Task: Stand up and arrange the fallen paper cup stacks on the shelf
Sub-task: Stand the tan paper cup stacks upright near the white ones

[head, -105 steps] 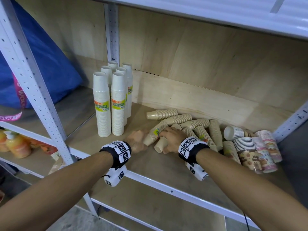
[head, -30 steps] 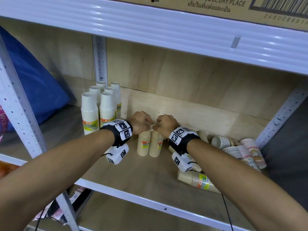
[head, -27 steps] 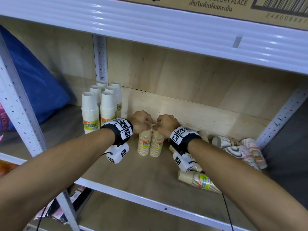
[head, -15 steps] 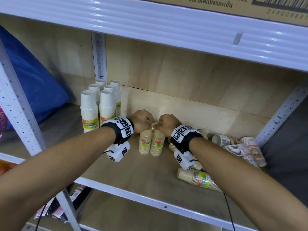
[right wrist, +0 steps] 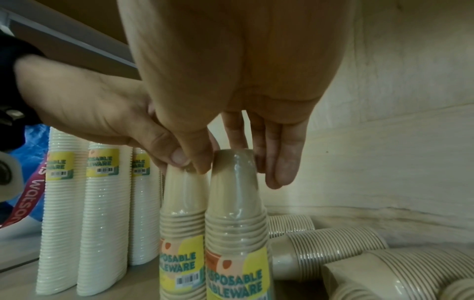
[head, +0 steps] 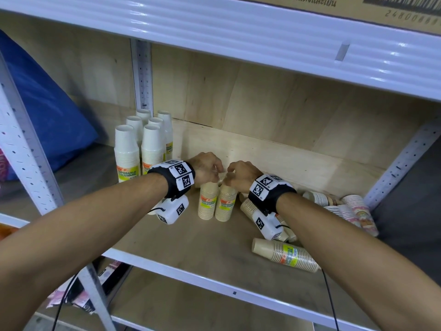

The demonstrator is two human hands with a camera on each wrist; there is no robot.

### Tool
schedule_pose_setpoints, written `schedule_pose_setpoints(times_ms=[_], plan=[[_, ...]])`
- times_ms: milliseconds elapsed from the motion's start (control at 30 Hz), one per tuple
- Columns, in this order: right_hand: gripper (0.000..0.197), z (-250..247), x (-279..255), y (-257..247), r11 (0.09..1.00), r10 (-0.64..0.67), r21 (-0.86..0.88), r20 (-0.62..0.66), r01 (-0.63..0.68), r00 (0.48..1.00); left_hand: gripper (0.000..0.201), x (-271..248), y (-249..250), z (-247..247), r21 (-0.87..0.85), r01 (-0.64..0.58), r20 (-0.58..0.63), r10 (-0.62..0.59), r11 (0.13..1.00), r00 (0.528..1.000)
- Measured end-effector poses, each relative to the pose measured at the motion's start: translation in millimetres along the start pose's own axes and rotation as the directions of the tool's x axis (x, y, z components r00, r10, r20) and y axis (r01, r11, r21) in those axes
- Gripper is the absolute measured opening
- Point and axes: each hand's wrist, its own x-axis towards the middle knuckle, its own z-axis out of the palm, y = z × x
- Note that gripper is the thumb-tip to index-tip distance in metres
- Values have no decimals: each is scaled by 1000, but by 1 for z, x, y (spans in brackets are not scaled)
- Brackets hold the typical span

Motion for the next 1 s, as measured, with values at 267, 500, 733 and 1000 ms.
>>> schedule_pose_setpoints(times_ms=[267, 500, 733, 1000], plan=[[34, -5, -1, -1, 999, -51, -8, 23, 51, 998, 39, 5, 0, 1, 28, 24, 13, -24, 999, 1000], [33, -6, 6, -6, 1000, -11, 1, 36, 11, 999, 37, 10, 3, -5, 95, 12, 44, -17, 995, 999], [31, -9, 14, -13, 999, -24, 29, 17, 23, 1000, 26, 23, -3, -12, 164, 68, -8, -68, 984, 998], [31, -6, 38, -28, 994, -51, 102, 28, 48, 998, 29, 37, -11, -20, 216, 225, -163, -192, 950, 968]])
